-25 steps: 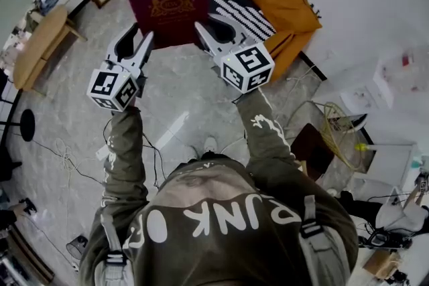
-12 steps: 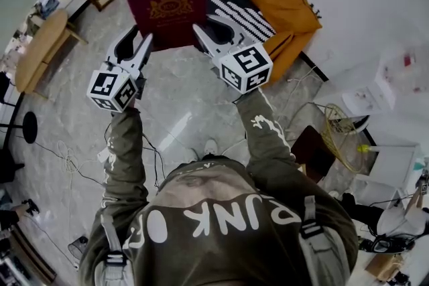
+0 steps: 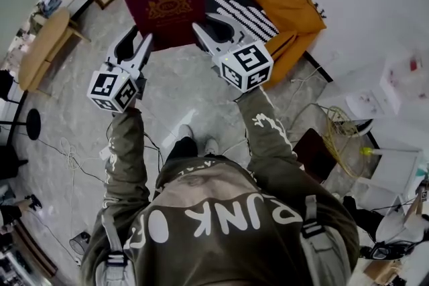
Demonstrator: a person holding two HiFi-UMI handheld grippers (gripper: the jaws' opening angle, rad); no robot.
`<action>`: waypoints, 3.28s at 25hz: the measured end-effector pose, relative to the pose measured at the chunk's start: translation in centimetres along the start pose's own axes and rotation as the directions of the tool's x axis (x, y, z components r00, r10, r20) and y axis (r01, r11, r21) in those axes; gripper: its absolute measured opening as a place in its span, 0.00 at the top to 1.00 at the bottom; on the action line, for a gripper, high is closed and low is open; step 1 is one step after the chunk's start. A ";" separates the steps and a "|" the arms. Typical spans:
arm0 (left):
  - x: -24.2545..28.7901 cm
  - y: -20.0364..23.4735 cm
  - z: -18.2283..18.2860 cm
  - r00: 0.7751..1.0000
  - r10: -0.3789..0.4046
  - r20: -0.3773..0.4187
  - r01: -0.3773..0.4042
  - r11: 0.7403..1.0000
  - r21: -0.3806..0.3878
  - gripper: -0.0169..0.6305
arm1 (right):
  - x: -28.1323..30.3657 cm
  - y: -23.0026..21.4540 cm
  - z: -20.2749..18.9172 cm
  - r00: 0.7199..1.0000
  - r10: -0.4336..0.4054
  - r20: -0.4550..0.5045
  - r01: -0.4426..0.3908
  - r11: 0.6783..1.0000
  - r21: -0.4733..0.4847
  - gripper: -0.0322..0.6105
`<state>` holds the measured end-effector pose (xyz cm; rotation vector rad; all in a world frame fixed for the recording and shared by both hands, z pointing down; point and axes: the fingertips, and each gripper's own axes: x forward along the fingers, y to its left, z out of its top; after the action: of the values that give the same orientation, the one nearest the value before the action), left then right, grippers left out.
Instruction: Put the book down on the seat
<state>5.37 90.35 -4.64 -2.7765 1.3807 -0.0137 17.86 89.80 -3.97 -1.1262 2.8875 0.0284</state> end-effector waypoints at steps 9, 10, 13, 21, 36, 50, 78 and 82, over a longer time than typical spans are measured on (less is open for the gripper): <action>3.7 4.7 -1.4 1.000 -0.004 -0.002 0.004 1.000 -0.017 0.70 | 4.9 -3.1 -1.4 1.000 -0.003 -0.017 0.004 1.000 0.006 0.78; 4.3 5.5 -1.6 1.000 -0.006 -0.002 0.006 1.000 -0.020 0.70 | 5.8 -3.7 -1.6 1.000 -0.006 -0.020 0.006 1.000 0.007 0.78; 6.5 8.3 -2.1 1.000 -0.014 0.000 0.014 1.000 -0.028 0.70 | 8.7 -5.5 -2.1 1.000 -0.013 -0.028 0.013 1.000 0.004 0.78; 12.0 16.8 -3.3 0.999 -0.043 -0.013 0.042 0.998 -0.054 0.70 | 17.5 -9.9 -3.2 0.997 -0.039 -0.059 0.040 0.999 0.016 0.78; 20.0 28.9 -4.7 0.998 -0.056 -0.024 0.053 0.995 -0.089 0.70 | 30.1 -16.7 -4.3 0.995 -0.053 -0.088 0.056 0.998 0.028 0.78; 34.4 38.5 -6.9 0.998 -0.013 -0.063 0.008 0.997 -0.080 0.70 | 41.4 -30.4 -6.8 0.997 -0.013 -0.070 0.018 0.997 0.078 0.78; 55.8 58.4 -19.3 0.983 -0.051 -0.177 0.013 0.978 -0.209 0.70 | 63.0 -49.6 -18.5 0.976 -0.032 -0.214 0.069 0.983 0.169 0.78; 59.9 63.2 -24.7 0.976 -0.079 -0.202 0.025 0.965 -0.261 0.70 | 68.2 -53.1 -23.8 0.962 -0.039 -0.271 0.096 0.975 0.200 0.78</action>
<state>-9.53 3.72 16.88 -3.1049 1.4478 -0.1458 2.94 3.84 16.55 -1.2737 2.9789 -0.4559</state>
